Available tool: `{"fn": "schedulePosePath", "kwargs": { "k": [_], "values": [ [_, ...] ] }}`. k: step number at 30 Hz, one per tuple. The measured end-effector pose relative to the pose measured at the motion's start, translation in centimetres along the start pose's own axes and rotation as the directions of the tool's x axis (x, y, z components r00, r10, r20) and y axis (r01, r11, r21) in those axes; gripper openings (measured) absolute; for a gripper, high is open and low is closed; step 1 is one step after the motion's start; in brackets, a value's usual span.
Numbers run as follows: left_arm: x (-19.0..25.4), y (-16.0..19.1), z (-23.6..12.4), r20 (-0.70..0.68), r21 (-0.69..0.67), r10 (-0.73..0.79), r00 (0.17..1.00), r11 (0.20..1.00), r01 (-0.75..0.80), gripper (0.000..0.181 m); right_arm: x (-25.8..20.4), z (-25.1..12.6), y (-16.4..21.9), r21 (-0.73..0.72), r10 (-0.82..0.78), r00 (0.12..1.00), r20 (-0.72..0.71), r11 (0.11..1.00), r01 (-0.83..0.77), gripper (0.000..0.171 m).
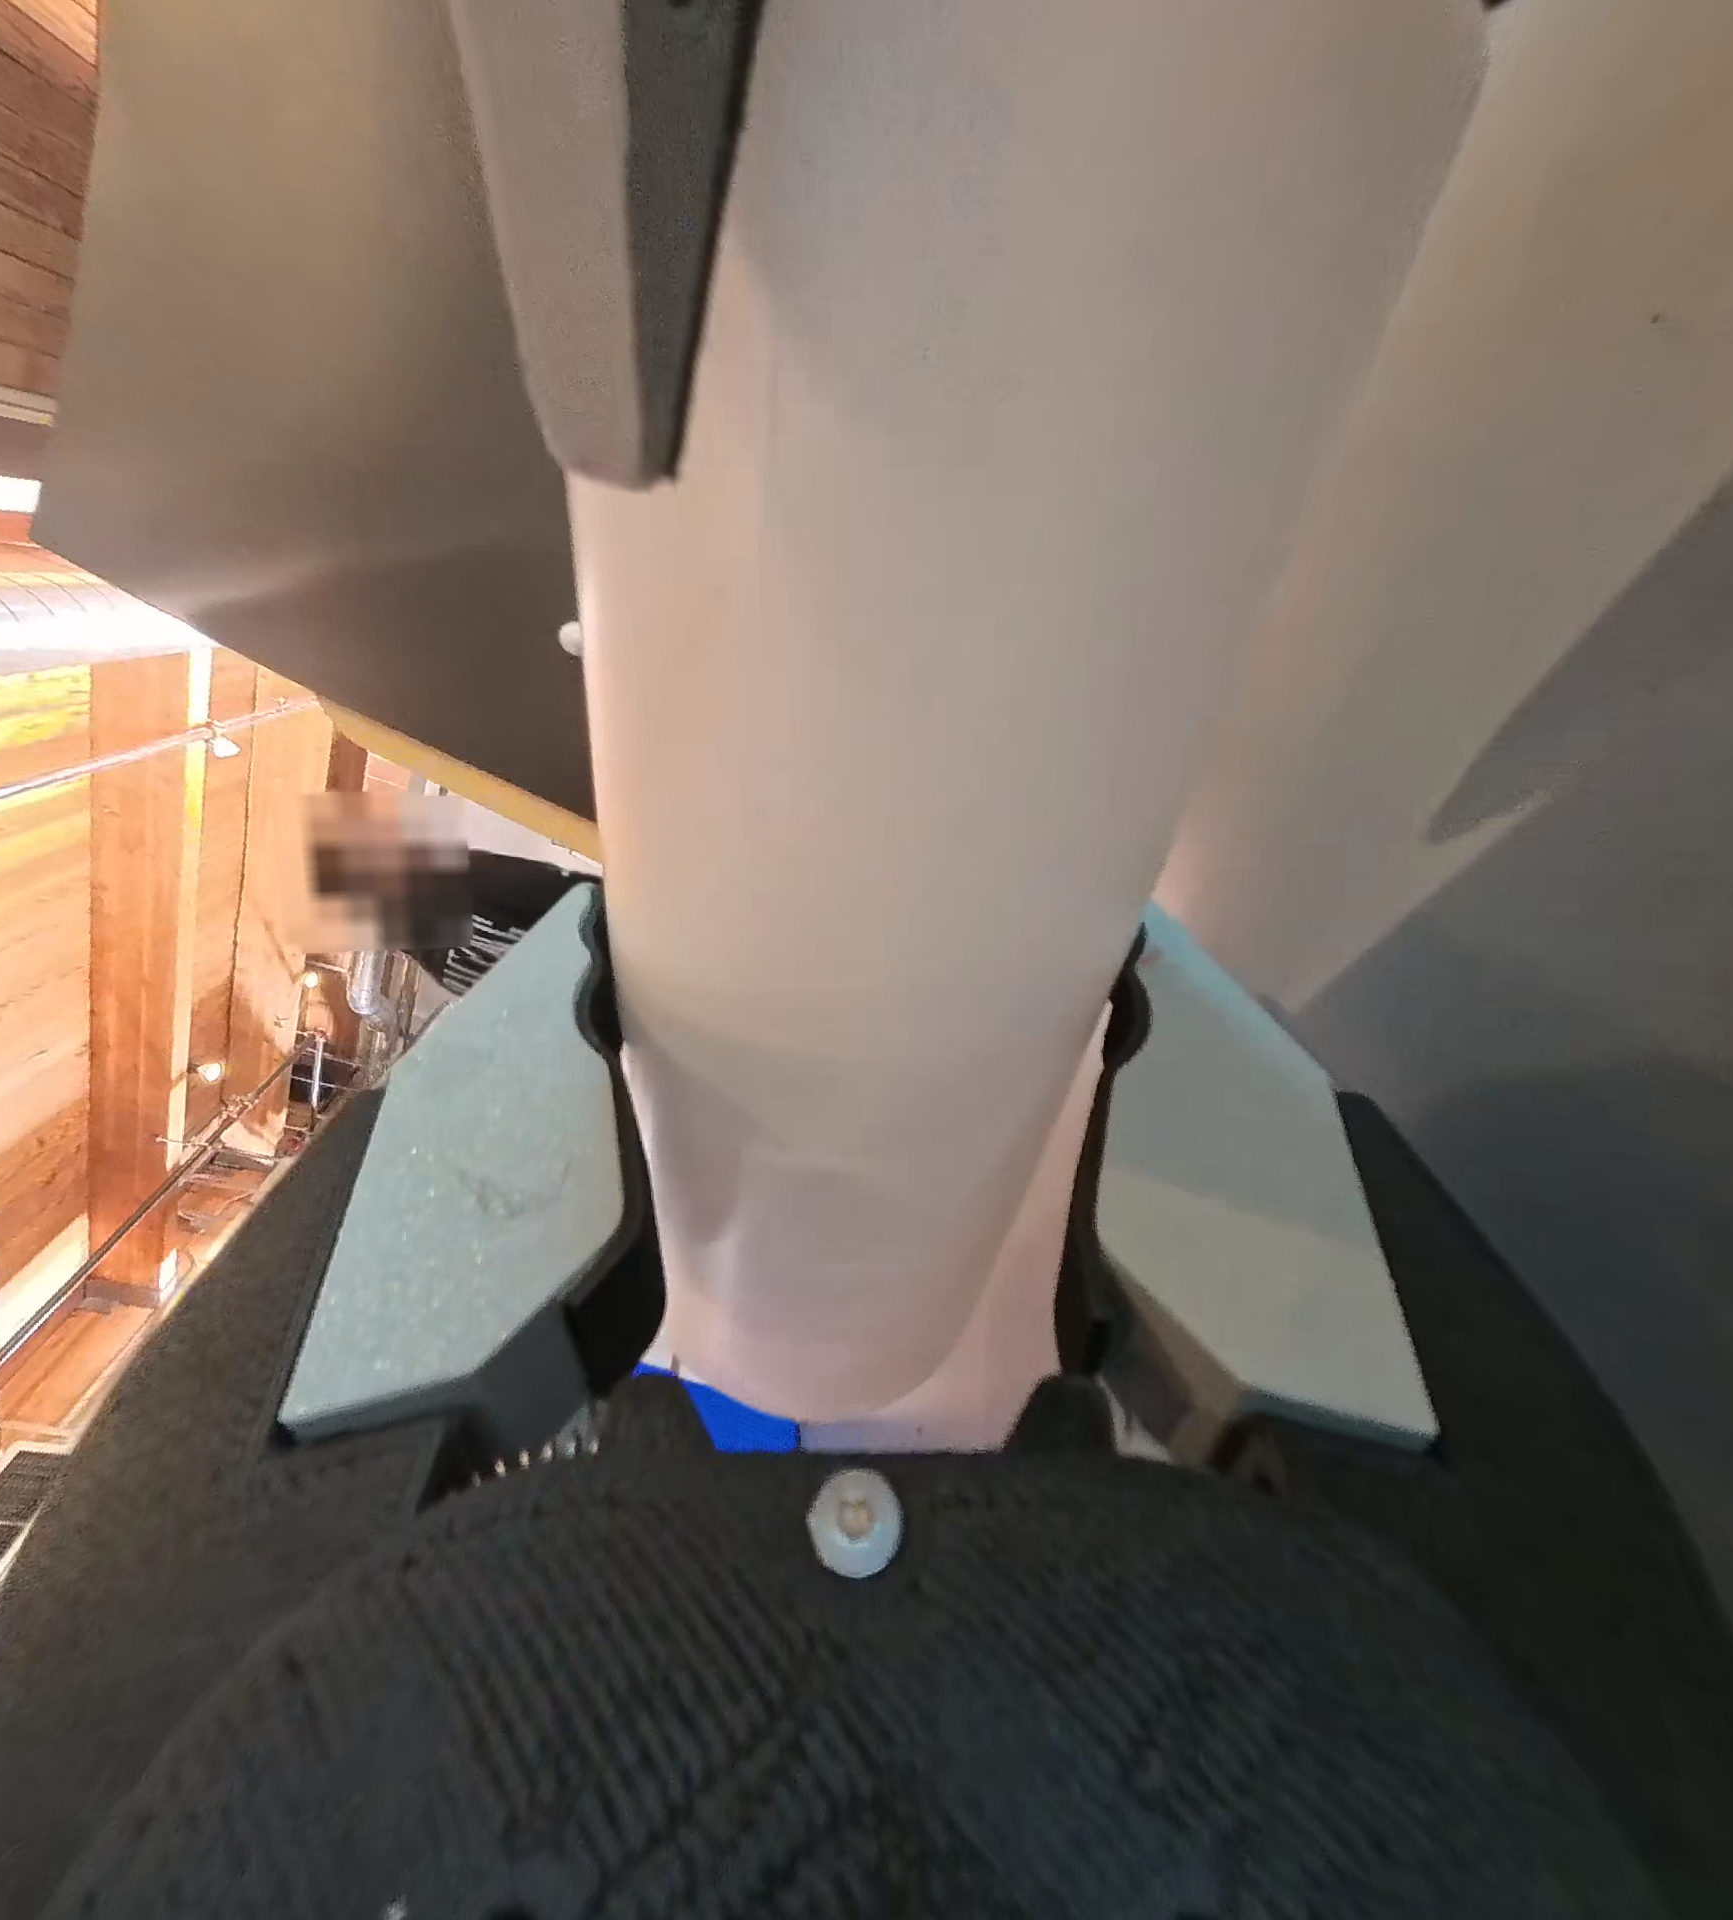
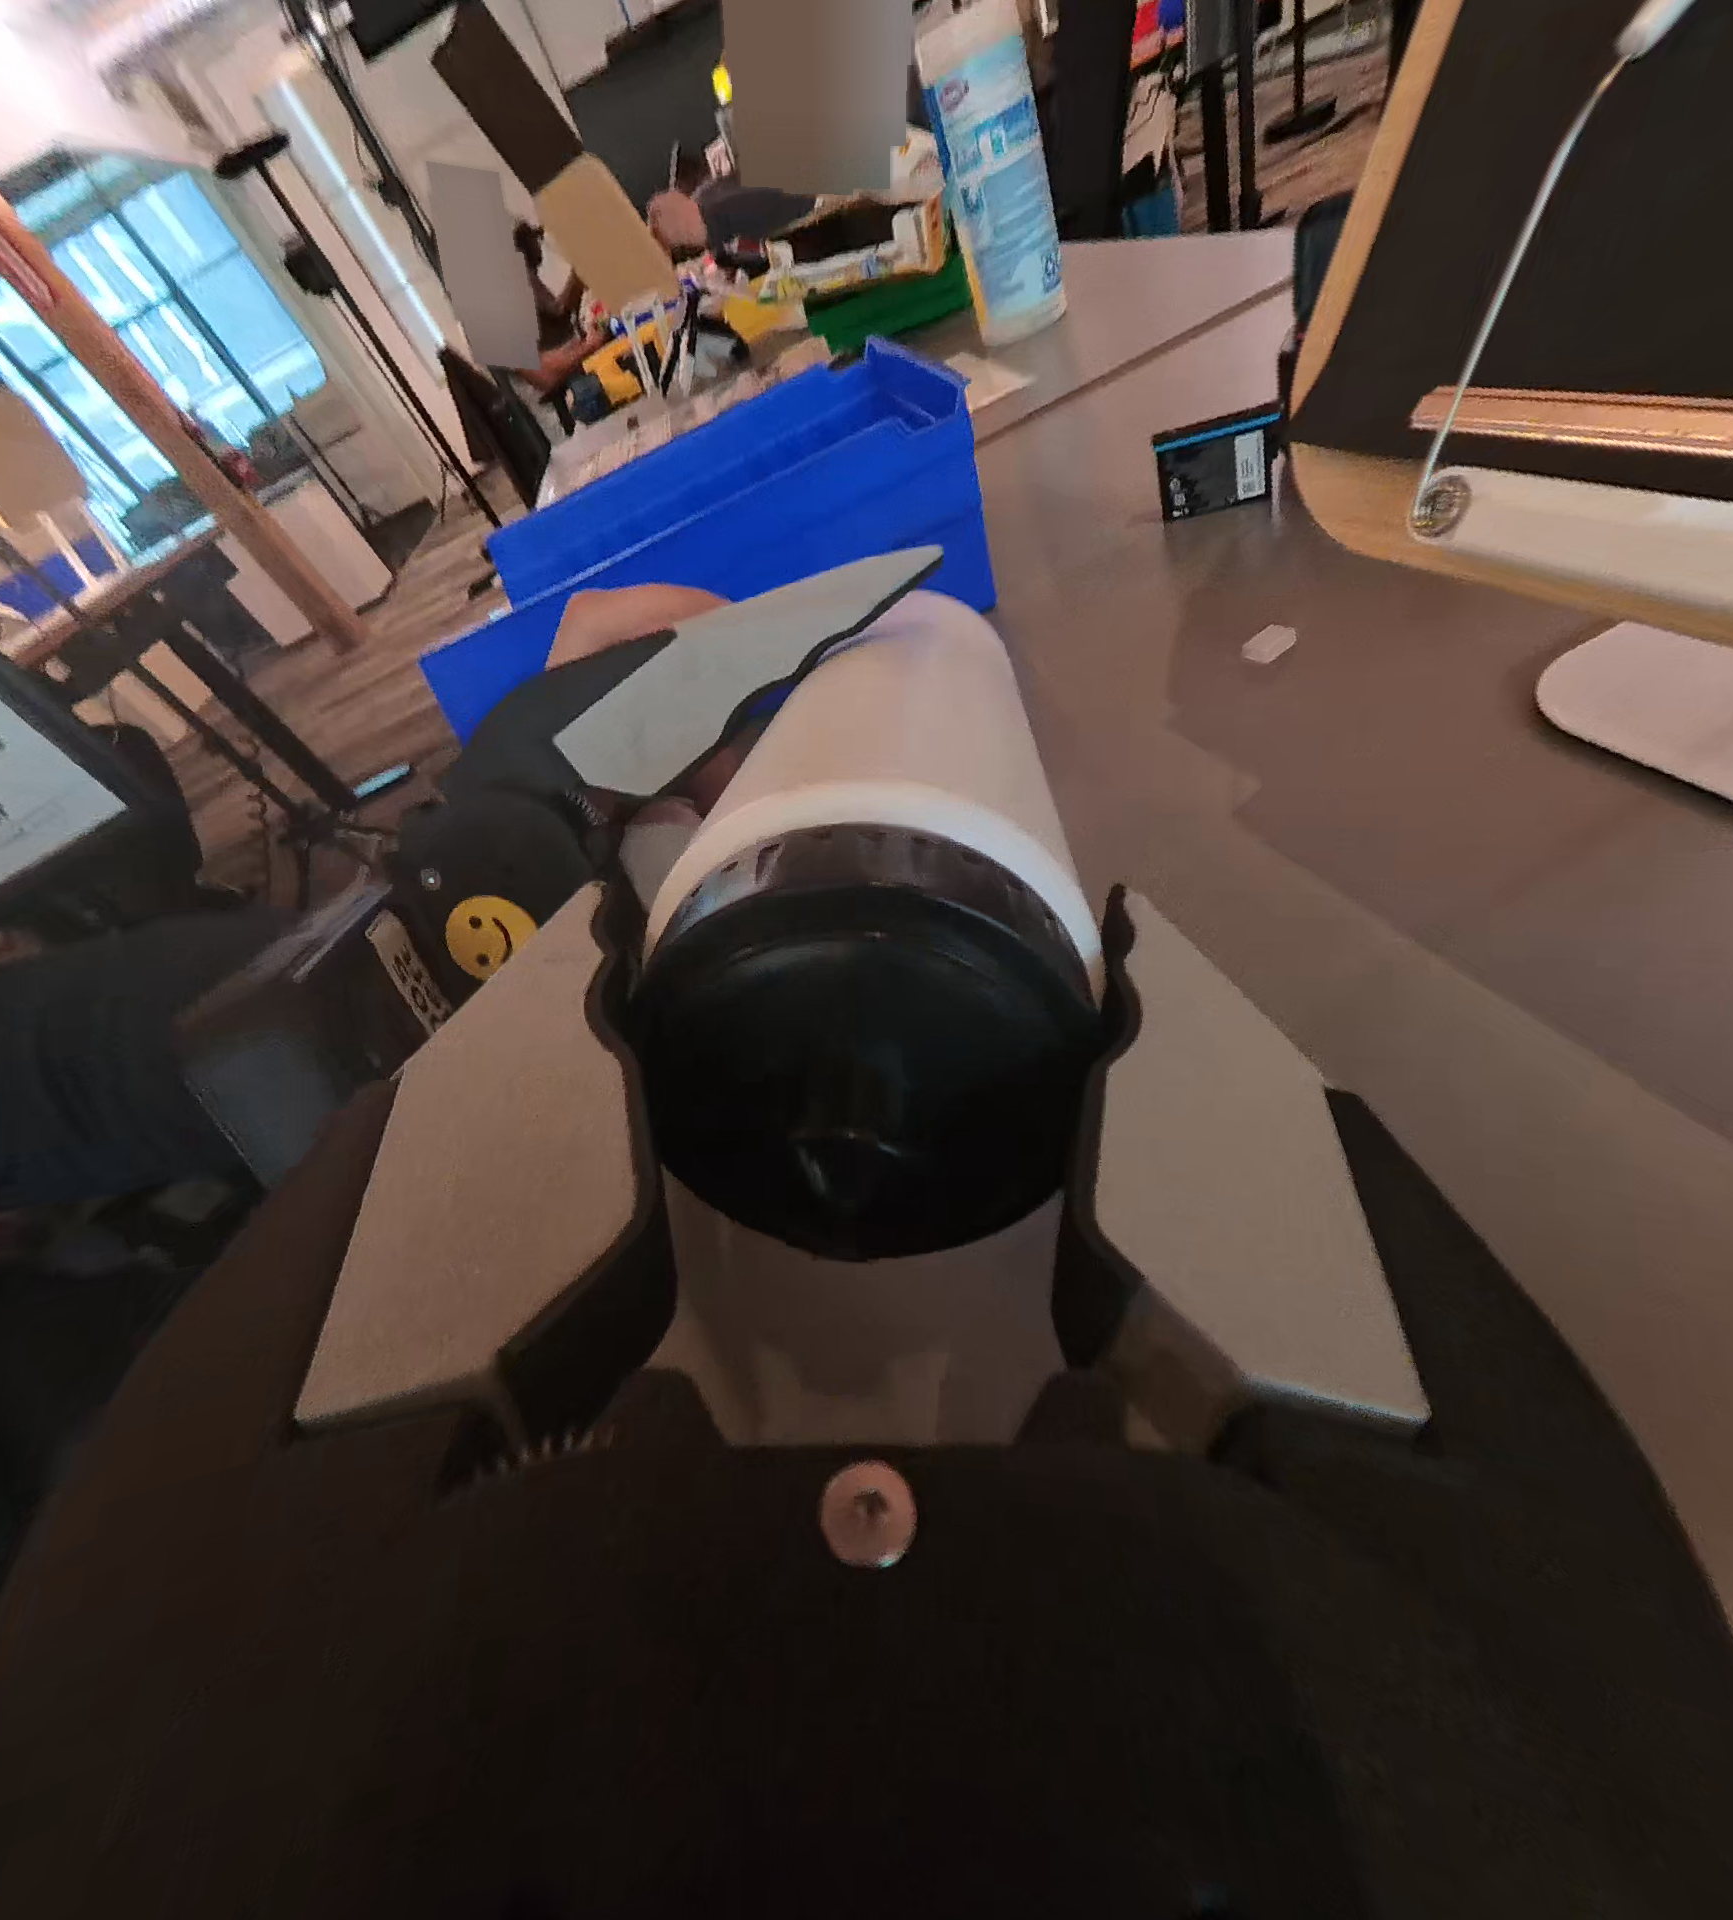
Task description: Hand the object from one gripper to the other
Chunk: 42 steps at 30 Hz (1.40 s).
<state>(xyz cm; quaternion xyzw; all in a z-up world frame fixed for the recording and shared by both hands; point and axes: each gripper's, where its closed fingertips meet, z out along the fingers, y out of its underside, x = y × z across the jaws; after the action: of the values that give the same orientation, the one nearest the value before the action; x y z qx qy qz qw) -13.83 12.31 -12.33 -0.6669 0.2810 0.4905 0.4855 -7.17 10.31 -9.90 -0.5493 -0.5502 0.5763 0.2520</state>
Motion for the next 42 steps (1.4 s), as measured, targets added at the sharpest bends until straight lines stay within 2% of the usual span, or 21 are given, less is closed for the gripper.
{"fn": "schedulePosePath", "kwargs": {
  "k": [4,9,15,18,24,26,30,37,39,42],
  "values": [
    [-0.3,0.1,-0.1,-0.007,0.005,-0.028,1.000,1.000,0.028,0.093,-1.0,-0.1,-0.3,0.005,-0.038,0.999,0.037,0.999,0.038,0.089],
    [-0.9,-0.2,-0.2,-0.098,0.040,-0.264,0.959,0.962,0.269,0.093,-3.1,-1.0,-2.9,0.163,-0.036,0.987,0.157,0.987,0.010,0.088],
    [-1.9,-0.7,-0.6,-0.106,0.100,-0.375,0.921,0.918,0.385,0.093,-4.0,-1.4,-3.9,0.230,-0.146,0.981,0.127,0.967,0.114,0.082],
    [-2.1,-0.9,-0.9,-0.190,0.133,-0.499,0.846,0.840,0.525,0.093,-3.9,-1.9,-4.6,0.270,-0.162,0.981,0.103,0.954,0.129,0.083],
    [-2.9,-2.4,-2.4,-0.448,0.165,-0.687,0.572,0.566,0.808,0.088,-3.2,-1.4,-4.0,0.235,-0.159,0.985,0.065,0.962,0.139,0.087],
    [-3.1,-2.2,-2.3,-0.460,0.148,-0.709,0.535,0.533,0.833,0.087,-3.3,-0.8,-3.5,0.206,-0.183,0.982,0.055,0.964,0.168,0.087],
    [-1.4,-3.6,-2.9,-0.567,0.117,-0.643,0.515,0.556,0.823,0.088,-3.3,0.3,-2.8,0.172,-0.203,0.978,0.046,0.966,0.192,0.084],
    [0.5,-6.7,-5.2,-0.667,0.213,-0.478,0.572,0.613,0.761,0.088,-4.2,0.5,-2.9,0.189,-0.209,0.974,0.084,0.963,0.190,0.090],
    [0.6,-7.0,-5.3,-0.675,0.212,-0.475,0.564,0.608,0.765,0.088,-4.5,0.4,-3.0,0.187,-0.239,0.969,0.063,0.956,0.224,0.092],
    [0.7,-7.1,-5.4,-0.658,0.235,-0.462,0.595,0.624,0.745,0.087,-5.1,0.6,-3.0,0.169,-0.342,0.940,0.012,0.927,0.335,0.091]
  ]
}}
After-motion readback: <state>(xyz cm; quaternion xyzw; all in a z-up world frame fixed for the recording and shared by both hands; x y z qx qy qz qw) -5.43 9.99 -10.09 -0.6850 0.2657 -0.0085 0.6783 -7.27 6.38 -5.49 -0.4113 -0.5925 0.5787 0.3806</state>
